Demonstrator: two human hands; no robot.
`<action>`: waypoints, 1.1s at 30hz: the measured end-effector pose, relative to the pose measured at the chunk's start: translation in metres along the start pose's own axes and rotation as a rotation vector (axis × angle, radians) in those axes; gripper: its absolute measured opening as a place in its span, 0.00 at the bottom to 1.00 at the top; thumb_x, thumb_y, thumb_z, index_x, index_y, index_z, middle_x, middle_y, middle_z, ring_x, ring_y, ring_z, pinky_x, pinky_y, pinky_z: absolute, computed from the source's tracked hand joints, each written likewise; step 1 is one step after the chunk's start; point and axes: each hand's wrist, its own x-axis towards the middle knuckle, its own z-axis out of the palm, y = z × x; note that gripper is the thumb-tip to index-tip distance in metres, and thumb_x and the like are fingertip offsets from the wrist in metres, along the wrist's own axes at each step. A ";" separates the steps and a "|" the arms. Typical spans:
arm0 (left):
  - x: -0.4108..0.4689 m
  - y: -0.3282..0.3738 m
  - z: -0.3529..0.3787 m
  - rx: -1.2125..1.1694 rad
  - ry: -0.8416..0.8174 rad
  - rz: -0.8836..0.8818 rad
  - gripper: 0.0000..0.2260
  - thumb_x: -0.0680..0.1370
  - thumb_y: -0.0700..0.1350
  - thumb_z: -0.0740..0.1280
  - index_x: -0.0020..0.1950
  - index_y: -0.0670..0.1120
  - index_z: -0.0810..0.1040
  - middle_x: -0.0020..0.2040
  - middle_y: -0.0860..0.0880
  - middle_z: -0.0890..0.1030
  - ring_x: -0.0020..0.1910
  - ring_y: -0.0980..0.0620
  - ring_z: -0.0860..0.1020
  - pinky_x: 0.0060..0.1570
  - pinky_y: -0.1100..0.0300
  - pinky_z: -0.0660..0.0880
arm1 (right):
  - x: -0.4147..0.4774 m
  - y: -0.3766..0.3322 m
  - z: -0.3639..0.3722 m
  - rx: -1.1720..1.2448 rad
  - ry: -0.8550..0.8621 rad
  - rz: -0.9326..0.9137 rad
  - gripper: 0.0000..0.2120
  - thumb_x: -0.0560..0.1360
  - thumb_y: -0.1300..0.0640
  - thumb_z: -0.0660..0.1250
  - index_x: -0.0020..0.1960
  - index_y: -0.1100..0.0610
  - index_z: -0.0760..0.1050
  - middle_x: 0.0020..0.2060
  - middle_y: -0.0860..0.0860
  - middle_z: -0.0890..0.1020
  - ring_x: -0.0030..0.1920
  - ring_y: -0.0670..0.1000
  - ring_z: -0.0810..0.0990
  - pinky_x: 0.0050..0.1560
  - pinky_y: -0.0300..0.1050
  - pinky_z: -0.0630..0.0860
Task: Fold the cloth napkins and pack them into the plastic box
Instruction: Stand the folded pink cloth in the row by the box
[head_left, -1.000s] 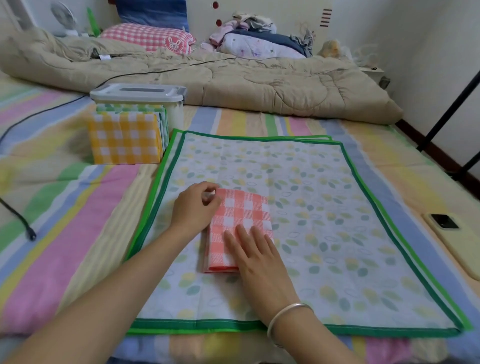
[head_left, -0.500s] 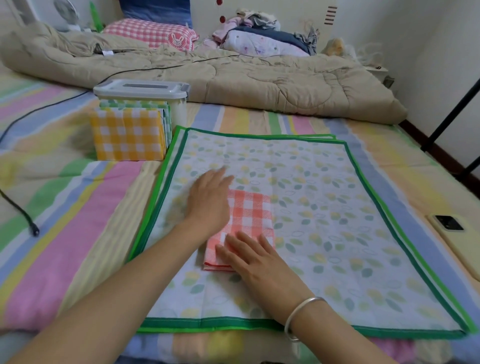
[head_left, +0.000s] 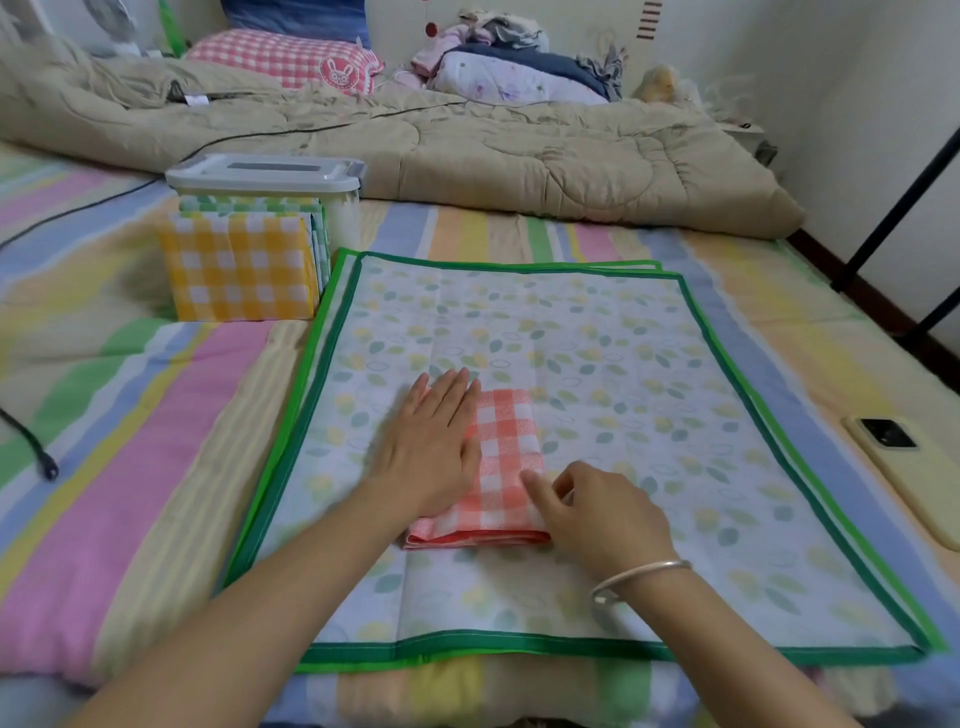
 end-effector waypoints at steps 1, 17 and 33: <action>-0.001 0.002 -0.001 -0.004 0.006 -0.018 0.38 0.72 0.56 0.28 0.81 0.45 0.41 0.82 0.47 0.41 0.80 0.51 0.39 0.77 0.50 0.34 | -0.002 -0.003 0.003 0.044 -0.021 -0.020 0.23 0.76 0.32 0.56 0.49 0.53 0.72 0.40 0.46 0.80 0.41 0.49 0.79 0.40 0.45 0.74; -0.001 -0.085 -0.051 -0.650 0.390 -0.588 0.18 0.82 0.41 0.59 0.72 0.46 0.73 0.61 0.45 0.80 0.60 0.41 0.77 0.55 0.52 0.73 | 0.063 -0.058 -0.020 0.333 0.180 -0.413 0.14 0.77 0.61 0.63 0.59 0.48 0.72 0.38 0.54 0.83 0.36 0.55 0.82 0.43 0.56 0.79; -0.007 -0.279 -0.040 -0.998 0.888 -1.059 0.09 0.79 0.39 0.65 0.58 0.45 0.77 0.51 0.49 0.81 0.52 0.45 0.80 0.53 0.51 0.77 | 0.178 -0.269 0.036 0.847 0.192 -0.197 0.11 0.74 0.60 0.71 0.54 0.52 0.73 0.44 0.46 0.81 0.46 0.48 0.81 0.54 0.49 0.79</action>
